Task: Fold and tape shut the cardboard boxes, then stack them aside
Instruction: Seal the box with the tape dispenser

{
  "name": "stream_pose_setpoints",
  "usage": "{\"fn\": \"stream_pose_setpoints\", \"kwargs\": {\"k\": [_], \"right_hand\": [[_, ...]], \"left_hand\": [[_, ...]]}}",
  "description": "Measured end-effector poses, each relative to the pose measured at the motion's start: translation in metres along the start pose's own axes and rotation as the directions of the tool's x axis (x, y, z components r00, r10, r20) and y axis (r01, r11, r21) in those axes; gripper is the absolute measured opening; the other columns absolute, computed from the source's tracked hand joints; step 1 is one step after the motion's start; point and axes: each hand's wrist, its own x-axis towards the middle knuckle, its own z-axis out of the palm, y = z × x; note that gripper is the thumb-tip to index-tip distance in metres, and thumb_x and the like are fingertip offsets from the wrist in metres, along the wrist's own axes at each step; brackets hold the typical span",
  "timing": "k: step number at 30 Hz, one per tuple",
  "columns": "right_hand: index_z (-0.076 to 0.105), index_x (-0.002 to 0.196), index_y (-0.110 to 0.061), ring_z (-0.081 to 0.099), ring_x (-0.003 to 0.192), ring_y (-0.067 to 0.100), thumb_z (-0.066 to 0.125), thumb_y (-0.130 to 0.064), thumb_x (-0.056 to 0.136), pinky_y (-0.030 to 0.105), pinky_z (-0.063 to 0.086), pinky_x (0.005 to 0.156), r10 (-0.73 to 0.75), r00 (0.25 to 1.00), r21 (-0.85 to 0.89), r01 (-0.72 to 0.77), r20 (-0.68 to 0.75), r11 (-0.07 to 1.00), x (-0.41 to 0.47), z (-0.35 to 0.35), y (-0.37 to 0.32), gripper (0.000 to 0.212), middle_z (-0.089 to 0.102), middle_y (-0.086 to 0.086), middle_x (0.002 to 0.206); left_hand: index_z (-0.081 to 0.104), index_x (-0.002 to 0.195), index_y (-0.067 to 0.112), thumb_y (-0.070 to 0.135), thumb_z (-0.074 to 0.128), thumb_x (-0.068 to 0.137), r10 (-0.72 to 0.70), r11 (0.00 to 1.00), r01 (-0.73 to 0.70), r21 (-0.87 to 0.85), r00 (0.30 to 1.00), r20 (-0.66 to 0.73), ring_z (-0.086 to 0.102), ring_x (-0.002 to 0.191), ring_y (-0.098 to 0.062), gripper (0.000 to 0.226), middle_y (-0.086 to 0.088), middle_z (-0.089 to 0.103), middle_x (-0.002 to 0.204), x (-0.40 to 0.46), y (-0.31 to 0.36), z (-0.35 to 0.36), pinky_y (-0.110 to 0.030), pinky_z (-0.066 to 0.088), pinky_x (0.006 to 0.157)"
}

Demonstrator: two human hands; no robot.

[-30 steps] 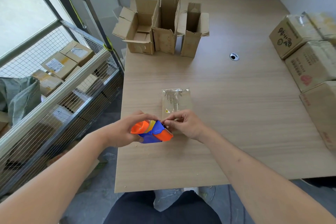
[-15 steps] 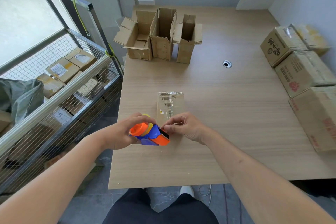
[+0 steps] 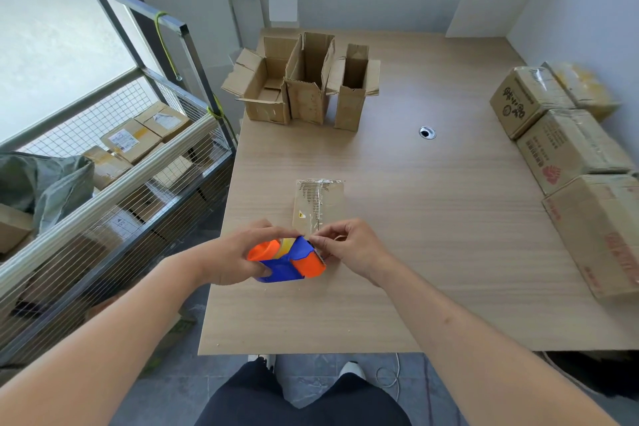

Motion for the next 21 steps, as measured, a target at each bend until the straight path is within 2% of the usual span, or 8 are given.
{"fn": "stream_pose_setpoints", "kwargs": {"k": [3, 5, 8, 11, 17, 21], "right_hand": [[0.079, 0.092, -0.001, 0.067, 0.063, 0.011, 0.078, -0.006, 0.089, 0.024, 0.055, 0.06, 0.02, 0.995, 0.018, -0.018, -0.1, 1.0, 0.0, 0.0, 0.009, 0.006, 0.072, 0.017, 0.078], [0.079, 0.091, -0.002, 0.065, 0.061, 0.008, 0.075, -0.001, 0.09, 0.022, 0.054, 0.059, 0.039, 0.989, 0.031, -0.035, -0.144, 0.999, -0.001, -0.002, 0.015, 0.005, 0.072, 0.01, 0.075], [0.08, 0.084, -0.009, 0.064, 0.059, 0.012, 0.075, -0.003, 0.09, 0.032, 0.061, 0.065, 0.062, 0.978, 0.031, -0.057, -0.201, 0.998, -0.003, -0.005, 0.025, 0.01, 0.071, 0.003, 0.067], [0.079, 0.08, -0.013, 0.063, 0.057, 0.018, 0.078, -0.008, 0.089, 0.041, 0.064, 0.071, 0.125, 0.942, 0.079, -0.105, -0.31, 0.991, -0.001, -0.014, 0.036, 0.011, 0.068, 0.008, 0.063], [0.079, 0.078, -0.015, 0.059, 0.052, 0.017, 0.079, -0.009, 0.088, 0.029, 0.061, 0.058, 0.169, 0.892, 0.128, -0.126, -0.42, 0.984, 0.001, -0.021, 0.047, 0.012, 0.063, 0.003, 0.054], [0.079, 0.079, -0.016, 0.06, 0.052, 0.019, 0.079, -0.01, 0.089, 0.029, 0.061, 0.057, 0.203, 0.849, 0.161, -0.141, -0.488, 0.977, 0.002, -0.015, 0.061, 0.012, 0.063, 0.006, 0.056]], "left_hand": [[0.027, 0.144, 0.072, 0.018, 0.062, 0.099, 0.008, 0.996, -0.011, 0.093, 1.0, 0.031, 0.052, 0.109, -0.013, 0.078, 0.014, 0.045, 0.123, 0.001, 0.001, 0.009, -0.038, 0.046, 0.1], [0.023, 0.144, 0.073, 0.021, 0.056, 0.104, 0.016, 0.995, -0.02, 0.103, 0.999, 0.042, 0.051, 0.108, -0.013, 0.074, 0.013, 0.045, 0.122, 0.003, 0.002, 0.016, -0.036, 0.046, 0.099], [0.02, 0.145, 0.073, 0.022, 0.05, 0.107, 0.008, 0.989, -0.018, 0.146, 0.998, 0.066, 0.051, 0.106, -0.013, 0.07, 0.015, 0.043, 0.121, 0.005, -0.003, 0.018, -0.037, 0.046, 0.099], [0.018, 0.143, 0.075, 0.023, 0.047, 0.108, -0.046, 0.986, 0.029, 0.164, 0.994, 0.103, 0.053, 0.107, -0.016, 0.069, 0.016, 0.043, 0.122, 0.002, -0.014, 0.005, -0.042, 0.047, 0.1], [0.019, 0.14, 0.078, 0.024, 0.046, 0.108, -0.105, 0.982, 0.078, 0.175, 0.982, 0.156, 0.053, 0.111, -0.016, 0.068, 0.012, 0.046, 0.122, -0.001, -0.032, -0.02, -0.042, 0.042, 0.104], [0.019, 0.139, 0.079, 0.024, 0.047, 0.108, -0.137, 0.976, 0.1, 0.191, 0.971, 0.195, 0.052, 0.111, -0.015, 0.069, 0.013, 0.046, 0.123, 0.004, -0.043, -0.031, -0.043, 0.041, 0.104]]}}
